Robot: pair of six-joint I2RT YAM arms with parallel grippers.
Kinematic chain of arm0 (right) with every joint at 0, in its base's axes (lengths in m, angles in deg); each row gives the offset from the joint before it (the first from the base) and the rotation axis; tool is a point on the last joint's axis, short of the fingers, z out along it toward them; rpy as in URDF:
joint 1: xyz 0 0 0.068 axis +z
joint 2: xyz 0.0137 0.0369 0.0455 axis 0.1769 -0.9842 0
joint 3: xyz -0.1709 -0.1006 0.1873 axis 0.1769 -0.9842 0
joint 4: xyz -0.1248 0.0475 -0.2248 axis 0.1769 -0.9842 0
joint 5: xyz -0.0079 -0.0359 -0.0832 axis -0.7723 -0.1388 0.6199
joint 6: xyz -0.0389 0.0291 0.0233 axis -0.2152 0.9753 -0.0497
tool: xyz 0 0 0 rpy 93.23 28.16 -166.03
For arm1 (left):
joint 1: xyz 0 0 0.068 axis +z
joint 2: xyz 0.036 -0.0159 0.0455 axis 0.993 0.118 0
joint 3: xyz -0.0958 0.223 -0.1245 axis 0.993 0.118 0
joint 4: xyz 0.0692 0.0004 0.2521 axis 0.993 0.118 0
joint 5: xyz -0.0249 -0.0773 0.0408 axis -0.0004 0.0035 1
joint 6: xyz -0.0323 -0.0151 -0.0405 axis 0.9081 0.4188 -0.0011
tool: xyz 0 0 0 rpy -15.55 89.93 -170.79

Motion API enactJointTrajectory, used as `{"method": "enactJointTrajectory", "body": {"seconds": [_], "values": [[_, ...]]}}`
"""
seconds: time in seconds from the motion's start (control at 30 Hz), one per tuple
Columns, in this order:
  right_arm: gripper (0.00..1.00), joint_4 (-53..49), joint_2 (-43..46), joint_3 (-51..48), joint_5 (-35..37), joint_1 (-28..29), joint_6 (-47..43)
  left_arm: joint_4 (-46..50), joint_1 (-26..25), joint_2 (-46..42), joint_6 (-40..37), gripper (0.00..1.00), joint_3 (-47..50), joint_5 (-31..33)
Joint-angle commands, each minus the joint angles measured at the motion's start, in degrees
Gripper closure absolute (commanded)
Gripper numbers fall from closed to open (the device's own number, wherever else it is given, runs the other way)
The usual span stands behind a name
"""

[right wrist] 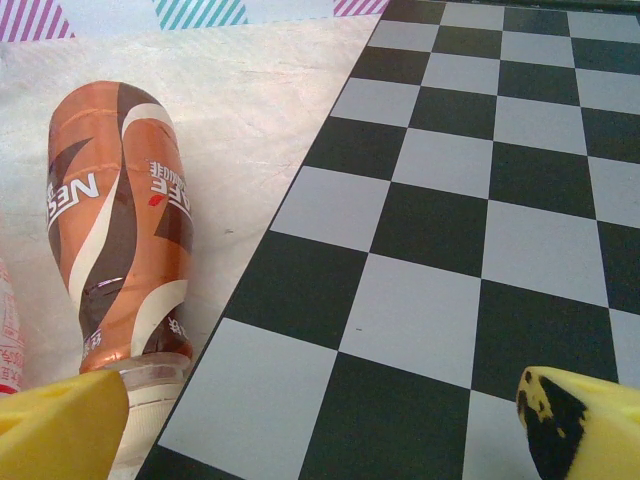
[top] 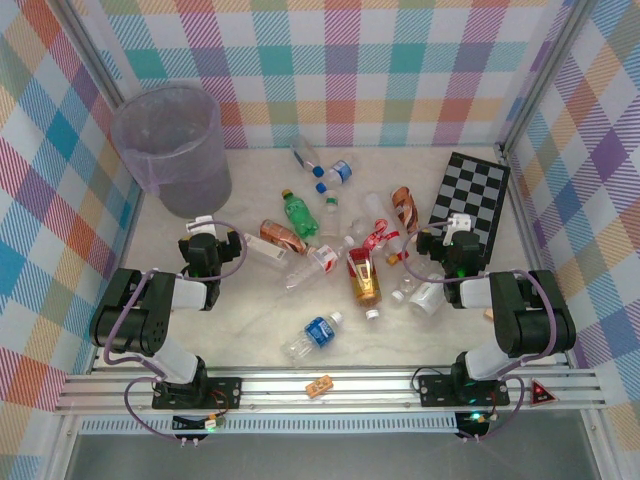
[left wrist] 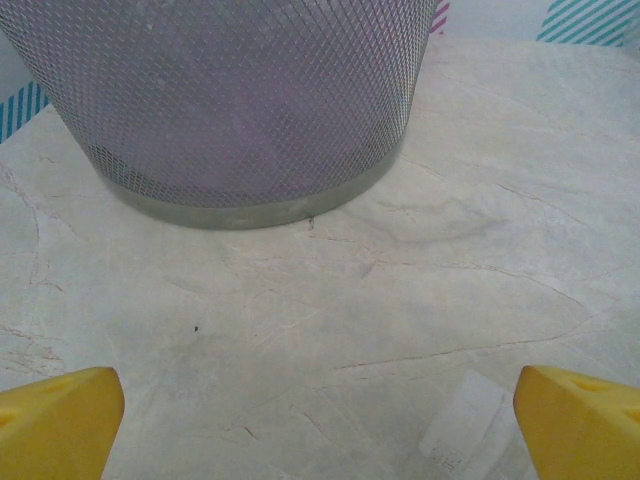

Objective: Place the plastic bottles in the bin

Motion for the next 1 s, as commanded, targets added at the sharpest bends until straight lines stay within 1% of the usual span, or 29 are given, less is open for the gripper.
{"method": "enactJointTrajectory", "body": {"seconds": [0.0,0.03,0.1,0.23,0.27,0.3,0.33,0.4,0.5,0.53,0.6,0.7,0.77,0.8,0.9,0.97], "values": [[0.01,1.1,0.8,1.0,0.0,-0.5,0.8,0.0,0.3,-1.0,0.3,0.0,-0.1,-0.8],[0.01,-1.6,1.9,1.5,-0.4,-0.6,1.2,3.9,0.2,-2.9,0.2,0.0,-1.3,-1.0],[0.0,-0.2,2.0,1.0,-1.1,-0.4,0.1,14.2,-0.1,-7.8,-0.4,0.0,-4.7,-1.7],[0.0,-1.0,3.5,1.0,-1.8,-0.2,-0.6,28.5,-1.2,-16.4,0.0,0.0,-10.5,-0.2],[0.01,-6.7,6.2,2.8,-0.5,-0.1,-0.2,32.9,-1.6,-18.2,0.5,0.0,-12.5,0.1],[0.01,-15.2,9.7,5.3,0.4,-0.1,0.7,37.1,-2.4,-19.9,1.3,0.0,-14.5,0.1],[0.0,-20.7,12.4,7.3,1.3,-0.1,1.4,41.4,-3.1,-21.1,2.1,0.0,-16.5,0.2],[0.0,-33.9,18.0,11.2,2.7,0.0,4.3,50.0,-5.5,-23.2,4.1,0.0,-21.1,-0.2],[0.0,-58.0,24.9,18.2,6.1,-0.1,15.1,61.9,-9.3,-25.3,8.0,0.0,-27.2,-0.8],[0.01,-65.9,26.2,20.5,6.2,-0.1,18.4,64.5,-10.3,-25.8,9.6,0.0,-28.6,-1.6],[0.0,-80.6,27.2,25.9,4.6,-0.1,24.6,70.3,-11.9,-26.7,13.8,0.0,-31.2,-5.4],[0.01,-98.9,26.0,31.7,-1.2,-0.1,28.2,74.9,-13.3,-26.3,21.8,0.0,-34.0,-12.4],[0.01,-106.0,26.6,31.9,-4.7,-0.1,29.5,76.3,-14.6,-25.7,25.7,0.0,-35.0,-16.2],[0.0,-108.0,27.8,31.0,-6.7,0.0,30.2,76.6,-15.3,-25.4,27.0,0.0,-35.4,-17.5],[0.03,-110.3,31.3,27.6,-13.0,-0.1,33.3,77.7,-16.6,-23.4,29.6,0.0,-36.9,-21.0],[0.06,-109.5,31.2,25.0,-16.6,0.2,34.5,77.8,-17.0,-21.8,31.0,0.0,-38.0,-23.2]]}}
